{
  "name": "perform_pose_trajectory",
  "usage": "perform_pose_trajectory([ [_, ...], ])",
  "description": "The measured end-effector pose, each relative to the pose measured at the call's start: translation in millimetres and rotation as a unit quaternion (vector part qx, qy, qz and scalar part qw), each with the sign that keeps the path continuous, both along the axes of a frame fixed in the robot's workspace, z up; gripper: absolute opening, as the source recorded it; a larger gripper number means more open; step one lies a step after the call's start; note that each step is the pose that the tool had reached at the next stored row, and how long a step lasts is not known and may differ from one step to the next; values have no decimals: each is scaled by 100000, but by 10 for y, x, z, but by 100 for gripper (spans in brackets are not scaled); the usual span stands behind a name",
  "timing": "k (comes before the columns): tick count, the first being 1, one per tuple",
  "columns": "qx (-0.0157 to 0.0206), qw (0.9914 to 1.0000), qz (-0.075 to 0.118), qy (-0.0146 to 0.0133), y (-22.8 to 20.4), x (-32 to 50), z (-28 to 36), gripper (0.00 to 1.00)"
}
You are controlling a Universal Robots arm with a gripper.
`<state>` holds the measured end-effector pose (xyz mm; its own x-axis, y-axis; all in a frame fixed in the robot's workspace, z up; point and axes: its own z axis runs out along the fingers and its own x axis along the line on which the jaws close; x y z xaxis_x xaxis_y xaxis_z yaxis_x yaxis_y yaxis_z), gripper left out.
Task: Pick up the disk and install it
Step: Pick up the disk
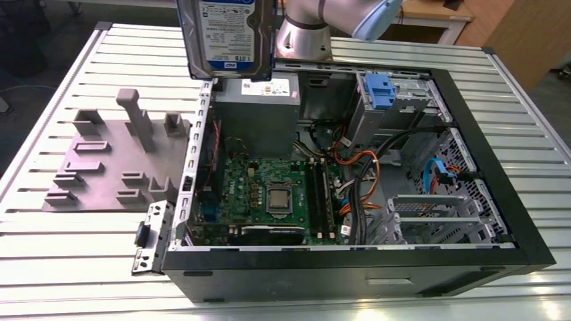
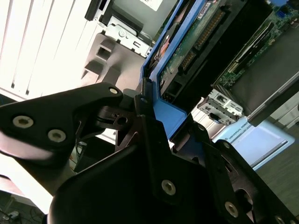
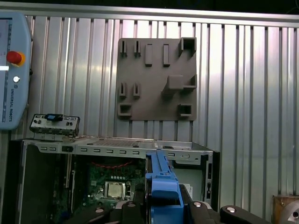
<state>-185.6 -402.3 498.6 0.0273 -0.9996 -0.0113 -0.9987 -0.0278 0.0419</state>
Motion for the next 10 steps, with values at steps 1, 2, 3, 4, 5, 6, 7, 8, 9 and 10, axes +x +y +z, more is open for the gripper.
perform_pose_trajectory([
  [1,4,100000,0,-5,0,12,0,37],
  [2,3,100000,-3,-3,0,25,0,37],
  [3,3,100000,-1,-3,0,37,0,37],
  [4,3,100000,0,-3,0,51,0,37],
  [5,2,100000,2,-3,0,64,0,37],
  [6,0,100000,2,-1,0,76,0,37],
  [7,6,100000,2,-5,0,87,-1,37],
  [8,4,100000,1,-2,0,99,0,37],
  [9,4,100000,2,-4,0,110,0,37],
  [10,2,100000,4,-1,0,122,0,37],
])
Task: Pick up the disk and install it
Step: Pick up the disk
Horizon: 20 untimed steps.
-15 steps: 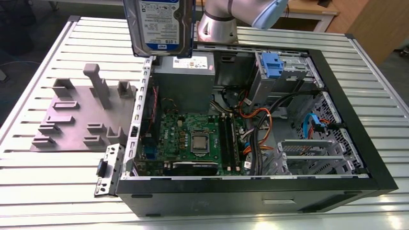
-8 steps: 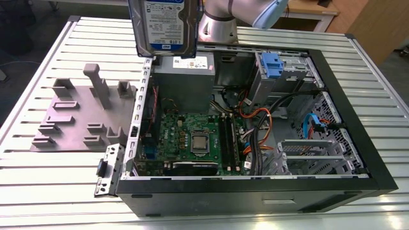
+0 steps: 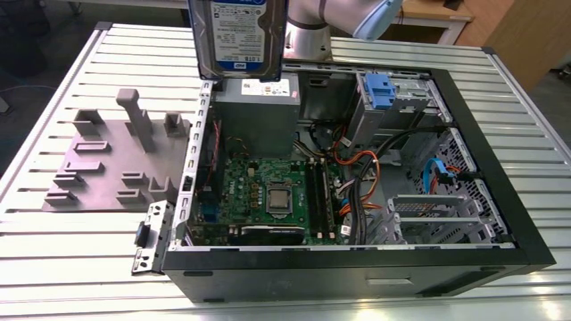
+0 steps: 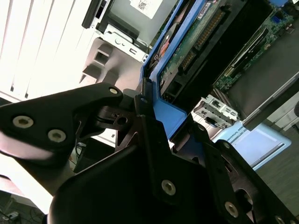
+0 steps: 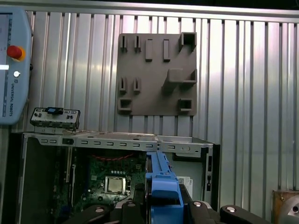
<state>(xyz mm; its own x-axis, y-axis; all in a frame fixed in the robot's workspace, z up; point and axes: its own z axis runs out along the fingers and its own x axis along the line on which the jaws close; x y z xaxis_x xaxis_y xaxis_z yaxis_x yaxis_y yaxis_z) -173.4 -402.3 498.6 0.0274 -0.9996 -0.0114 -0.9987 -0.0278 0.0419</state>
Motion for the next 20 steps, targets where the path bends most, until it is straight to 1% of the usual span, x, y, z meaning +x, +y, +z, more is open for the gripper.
perform_pose_trajectory([
  [7,-4,100000,-3,1,0,67,0,37],
  [15,0,100000,-4,-2,0,122,-1,37],
  [17,6,100000,-2,-5,-8,127,-1,37],
  [20,5,100000,-3,-3,-39,128,-2,37],
])
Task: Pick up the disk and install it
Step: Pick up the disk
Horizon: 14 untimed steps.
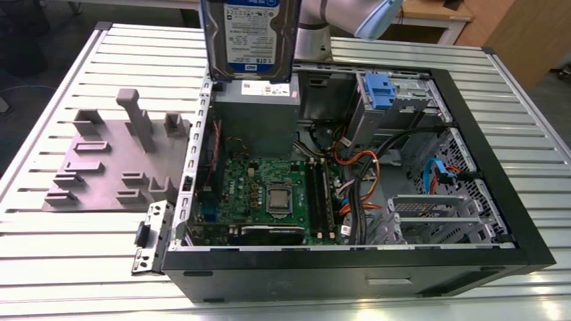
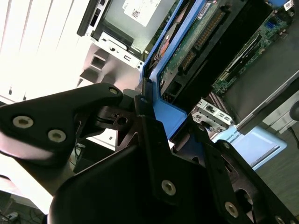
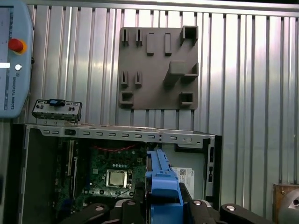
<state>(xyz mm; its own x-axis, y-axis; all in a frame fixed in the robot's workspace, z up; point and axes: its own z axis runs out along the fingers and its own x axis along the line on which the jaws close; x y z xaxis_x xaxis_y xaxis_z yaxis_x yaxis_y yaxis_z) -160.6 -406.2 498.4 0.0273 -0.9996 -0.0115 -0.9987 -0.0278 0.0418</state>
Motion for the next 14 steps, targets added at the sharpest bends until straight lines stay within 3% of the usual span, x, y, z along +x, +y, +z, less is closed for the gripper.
perform_pose_trajectory([
  [6,-30,100000,0,0,-63,4,-1,37],
  [14,-47,100000,0,3,-71,102,0,37],
])
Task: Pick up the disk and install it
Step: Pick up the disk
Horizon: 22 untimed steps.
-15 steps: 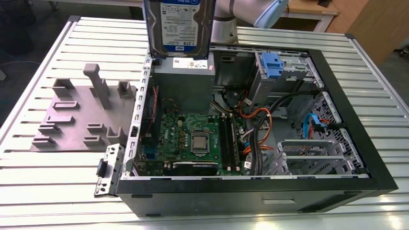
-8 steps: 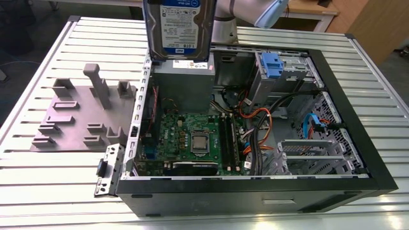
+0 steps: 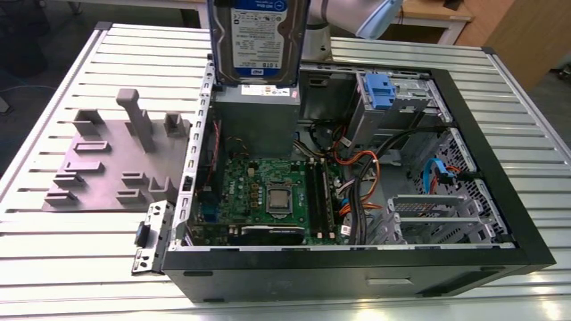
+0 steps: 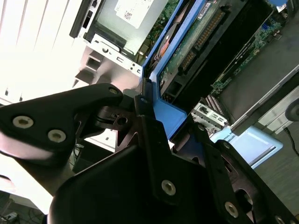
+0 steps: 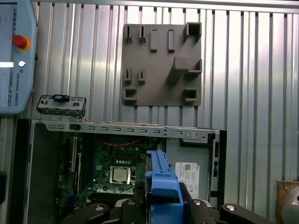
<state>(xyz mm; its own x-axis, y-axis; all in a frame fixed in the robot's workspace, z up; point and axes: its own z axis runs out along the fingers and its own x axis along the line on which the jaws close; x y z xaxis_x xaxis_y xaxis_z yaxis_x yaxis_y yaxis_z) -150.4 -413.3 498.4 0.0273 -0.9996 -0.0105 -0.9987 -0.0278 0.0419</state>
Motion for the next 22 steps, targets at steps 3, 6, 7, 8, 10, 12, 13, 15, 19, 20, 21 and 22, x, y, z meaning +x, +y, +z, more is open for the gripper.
perform_pose_trajectory([
  [3,-1,100000,2,-1,0,49,0,37],
  [6,0,100000,-1,-2,-1,101,0,37],
  [7,0,100000,-2,-3,-1,120,0,37],
  [8,0,100000,-1,-2,-1,136,0,37],
  [10,3,100000,0,-4,-2,167,0,37],
  [12,0,100000,0,0,-2,198,0,37],
  [13,1,100000,2,-3,-2,213,0,37],
  [15,-1,100000,-4,-2,-2,247,0,37],
  [19,1,100000,1,-2,-2,309,0,37],
  [20,-6,100000,2,2,-4,322,0,37],
  [21,0,100000,5,-3,-9,330,0,37],
  [22,0,100000,2,-1,-16,334,0,37],
])
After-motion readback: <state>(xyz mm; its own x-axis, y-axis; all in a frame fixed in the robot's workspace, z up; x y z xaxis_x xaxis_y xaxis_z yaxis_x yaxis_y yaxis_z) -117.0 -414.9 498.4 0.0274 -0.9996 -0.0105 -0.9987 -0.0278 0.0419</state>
